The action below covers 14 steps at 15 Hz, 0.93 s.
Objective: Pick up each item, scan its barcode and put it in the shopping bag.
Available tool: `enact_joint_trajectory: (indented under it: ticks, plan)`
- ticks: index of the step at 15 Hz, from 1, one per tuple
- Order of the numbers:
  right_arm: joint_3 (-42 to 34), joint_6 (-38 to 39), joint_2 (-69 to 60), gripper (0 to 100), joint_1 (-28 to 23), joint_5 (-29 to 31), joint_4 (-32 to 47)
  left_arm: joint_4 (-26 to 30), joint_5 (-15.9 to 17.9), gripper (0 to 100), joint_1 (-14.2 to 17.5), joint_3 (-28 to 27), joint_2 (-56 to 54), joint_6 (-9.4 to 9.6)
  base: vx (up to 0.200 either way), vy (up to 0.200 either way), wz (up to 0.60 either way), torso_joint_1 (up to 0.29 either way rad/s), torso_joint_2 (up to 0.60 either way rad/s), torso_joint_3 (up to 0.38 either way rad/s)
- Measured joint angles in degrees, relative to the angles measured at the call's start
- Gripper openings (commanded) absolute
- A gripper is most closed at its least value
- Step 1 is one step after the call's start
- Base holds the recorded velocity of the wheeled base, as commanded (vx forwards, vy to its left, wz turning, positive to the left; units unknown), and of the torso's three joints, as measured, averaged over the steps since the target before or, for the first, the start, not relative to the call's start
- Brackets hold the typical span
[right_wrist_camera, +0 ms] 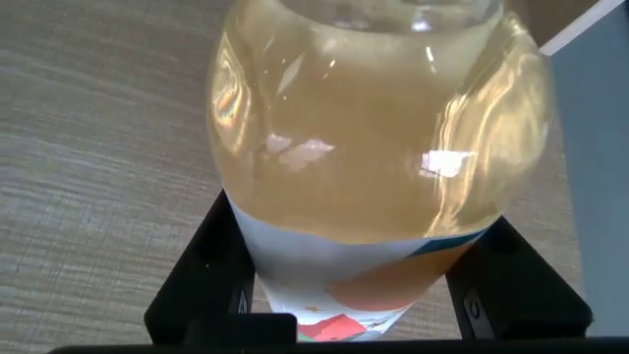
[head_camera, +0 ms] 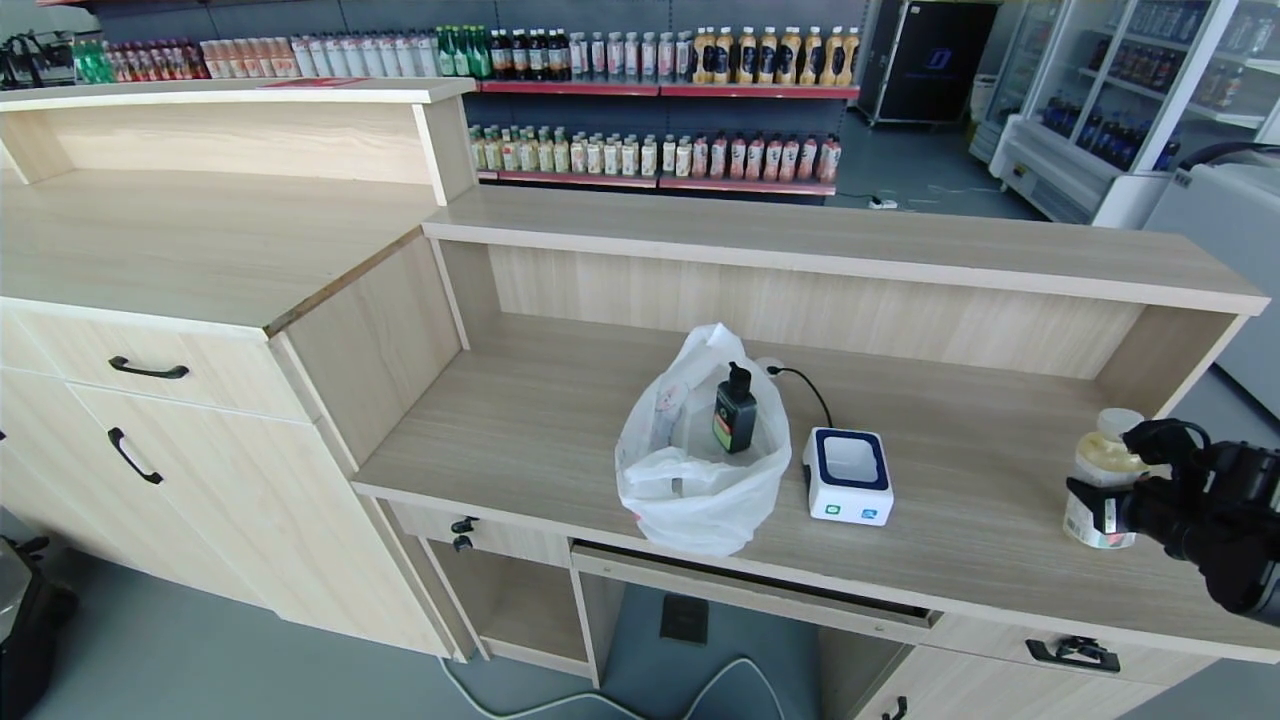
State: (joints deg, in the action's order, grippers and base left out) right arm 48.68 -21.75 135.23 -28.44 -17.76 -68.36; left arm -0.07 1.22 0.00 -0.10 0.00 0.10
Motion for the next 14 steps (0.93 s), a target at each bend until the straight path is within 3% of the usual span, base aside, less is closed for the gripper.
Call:
enact_joint_trajectory:
  ticks: [3, 7, 11, 14]
  plan:
    - [0.46, 1.00, -0.09, 0, 0.00, 0.04, 0.02, 0.00, 0.00, 100, 0.00, 0.00, 0.00, 0.00, 0.000, 0.000, 0.00, 0.000, 0.00, 0.000]
    - [1.18, 12.23, -4.67, 0, 1.16, -1.26, 2.62, 0.00, 0.00, 100, 0.00, 0.00, 0.00, 0.00, 0.000, 0.000, 0.00, 0.000, 0.00, 0.000]
    - [0.90, 25.73, -19.74, 0, 4.38, -12.29, 12.70, 0.02, 0.00, 100, 0.00, 0.00, 0.00, 0.00, 0.000, 0.000, 0.00, 0.000, 0.00, 0.000]
    - [0.49, 36.06, -32.98, 0, 12.04, -19.24, 19.02, 0.00, 0.00, 100, 0.00, 0.00, 0.00, 0.00, 0.000, 0.000, 0.00, 0.000, 0.00, 0.000]
